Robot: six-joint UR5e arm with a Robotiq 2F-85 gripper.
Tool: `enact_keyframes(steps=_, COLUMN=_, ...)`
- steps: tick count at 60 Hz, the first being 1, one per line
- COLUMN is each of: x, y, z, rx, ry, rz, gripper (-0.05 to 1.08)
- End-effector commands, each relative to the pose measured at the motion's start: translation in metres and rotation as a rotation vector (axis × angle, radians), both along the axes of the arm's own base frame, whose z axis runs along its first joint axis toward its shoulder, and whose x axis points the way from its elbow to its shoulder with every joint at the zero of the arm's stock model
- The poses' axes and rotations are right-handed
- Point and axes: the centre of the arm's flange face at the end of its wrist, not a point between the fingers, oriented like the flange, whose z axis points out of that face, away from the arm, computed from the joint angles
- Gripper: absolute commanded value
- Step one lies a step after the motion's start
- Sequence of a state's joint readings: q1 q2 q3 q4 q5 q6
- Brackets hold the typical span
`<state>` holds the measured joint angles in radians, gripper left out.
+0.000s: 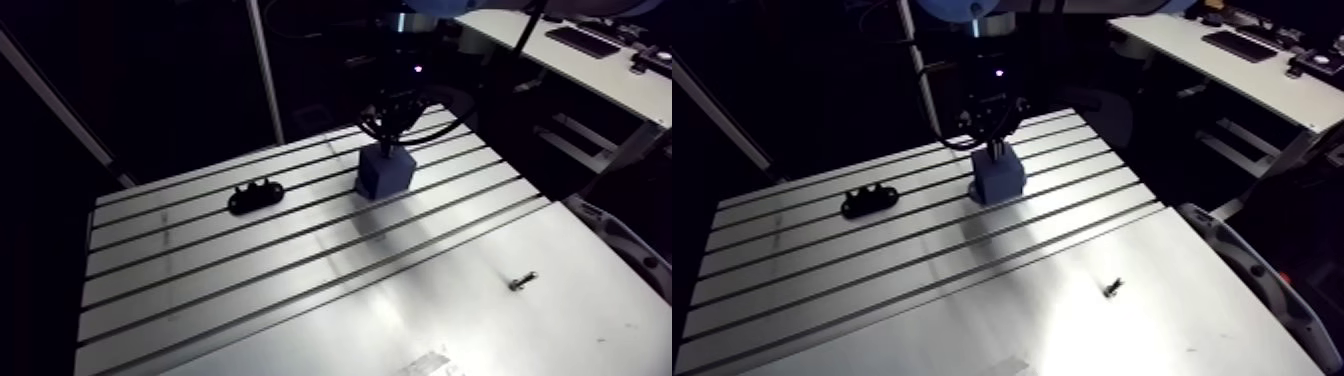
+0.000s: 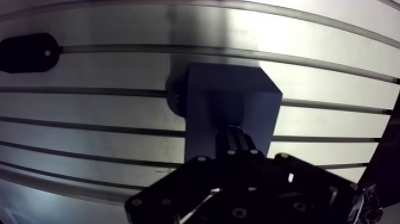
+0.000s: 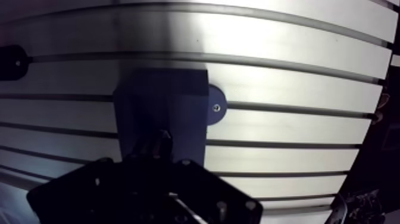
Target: Pick up the M10 bolt and insert it into the hex recess until seated.
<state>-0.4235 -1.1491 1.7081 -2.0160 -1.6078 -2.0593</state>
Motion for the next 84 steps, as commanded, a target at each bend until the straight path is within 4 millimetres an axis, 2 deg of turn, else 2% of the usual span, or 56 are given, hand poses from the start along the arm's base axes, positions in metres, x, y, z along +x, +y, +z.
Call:
enact_keyframes(steps=1, x=0.0003, y=-0.0002, z=-0.0012, rx=-0.002, ry=-0.001, rz=0.003, gripper=1.08)
enact_keyframes(steps=84, x=-0.0005, y=0.0018, z=-0.0029, rx=-0.005, ry=-0.002, rz=0.009, gripper=1.08)
